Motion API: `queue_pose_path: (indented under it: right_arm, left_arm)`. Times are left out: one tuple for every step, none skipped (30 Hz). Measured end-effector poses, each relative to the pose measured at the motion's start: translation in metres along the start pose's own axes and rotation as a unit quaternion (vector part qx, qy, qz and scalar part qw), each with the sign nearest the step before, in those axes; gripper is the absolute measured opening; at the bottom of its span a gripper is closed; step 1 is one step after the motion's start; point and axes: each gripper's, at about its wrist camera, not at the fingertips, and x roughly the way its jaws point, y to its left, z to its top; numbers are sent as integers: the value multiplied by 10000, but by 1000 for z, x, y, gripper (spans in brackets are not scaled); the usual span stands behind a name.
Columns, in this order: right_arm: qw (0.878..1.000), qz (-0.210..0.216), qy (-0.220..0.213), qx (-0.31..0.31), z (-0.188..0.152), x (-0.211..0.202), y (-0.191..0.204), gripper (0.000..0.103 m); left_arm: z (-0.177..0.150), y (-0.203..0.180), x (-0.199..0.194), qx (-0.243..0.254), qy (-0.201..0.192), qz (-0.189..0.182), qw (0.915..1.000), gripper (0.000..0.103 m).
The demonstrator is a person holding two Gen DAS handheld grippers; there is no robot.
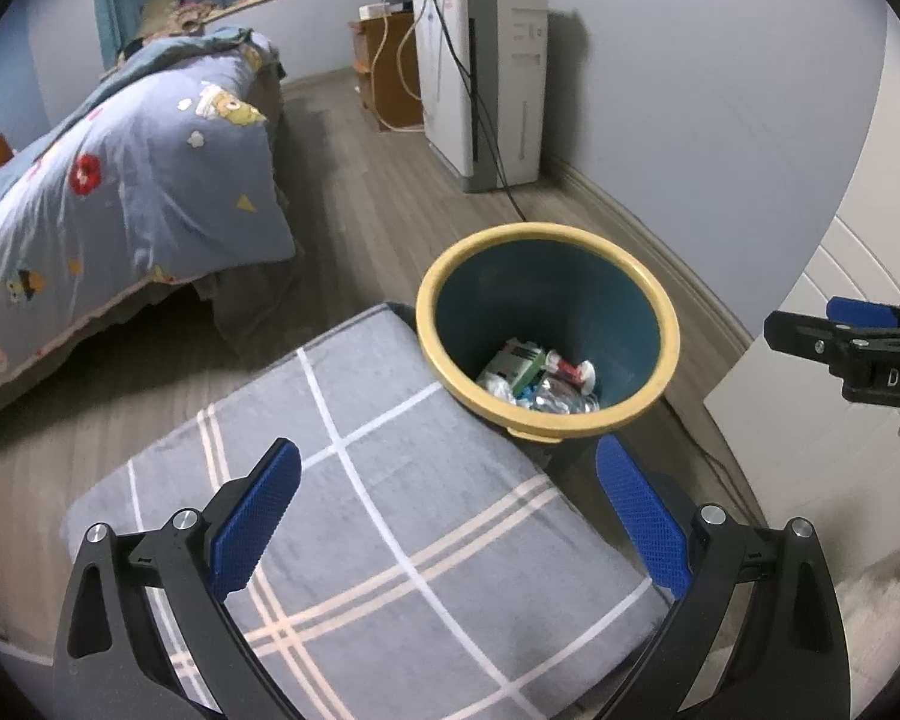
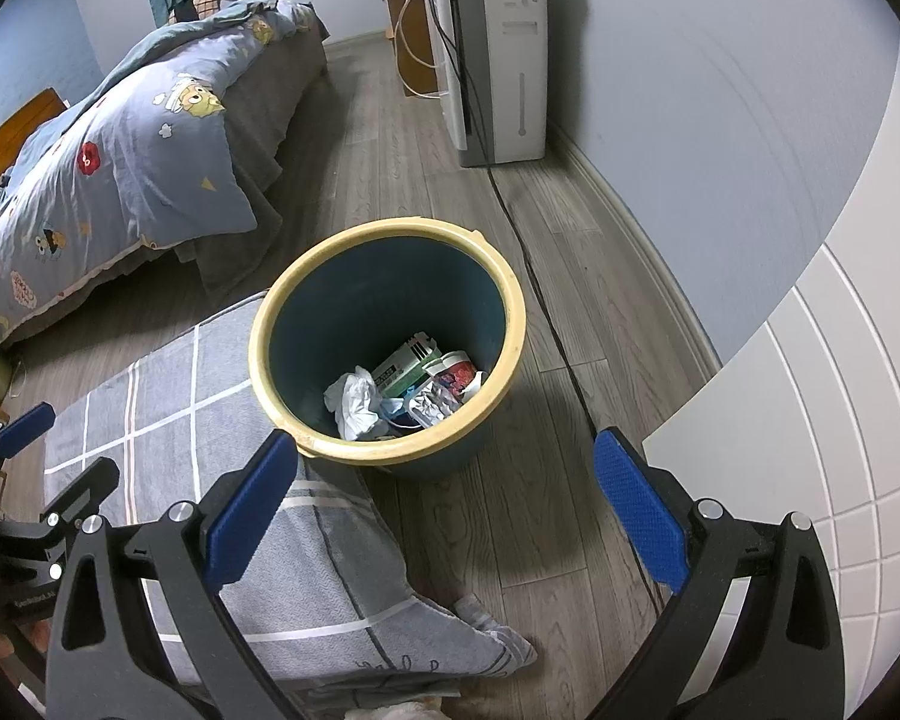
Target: Collect trash
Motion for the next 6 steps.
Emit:
queue_pose_path:
  right_arm:
    - [10000, 1, -1, -1, 0, 0, 0, 97]
    - [10000, 0, -1, -3, 0, 0, 0, 97]
    - [10000, 1, 1, -4, 0, 0, 0, 97]
    - [10000, 0, 2, -5, 0, 0, 0, 97]
    - [10000, -3, 5, -5, 0, 0, 0, 97]
    - [10000, -3, 5, -5, 0, 0, 0, 97]
  left_arm:
    - [0, 1, 0, -51, 20, -5, 10000, 98]
    - [1, 2, 0, -72, 22, 2, 10000, 98]
    - [1, 3, 0, -83, 9, 19, 10000, 98]
    - [2, 4, -1, -74, -5, 51, 10000, 98]
    - [2, 3, -1, -60, -7, 80, 10000, 98]
    - [1, 3, -2, -42, -29, 121, 9999, 98]
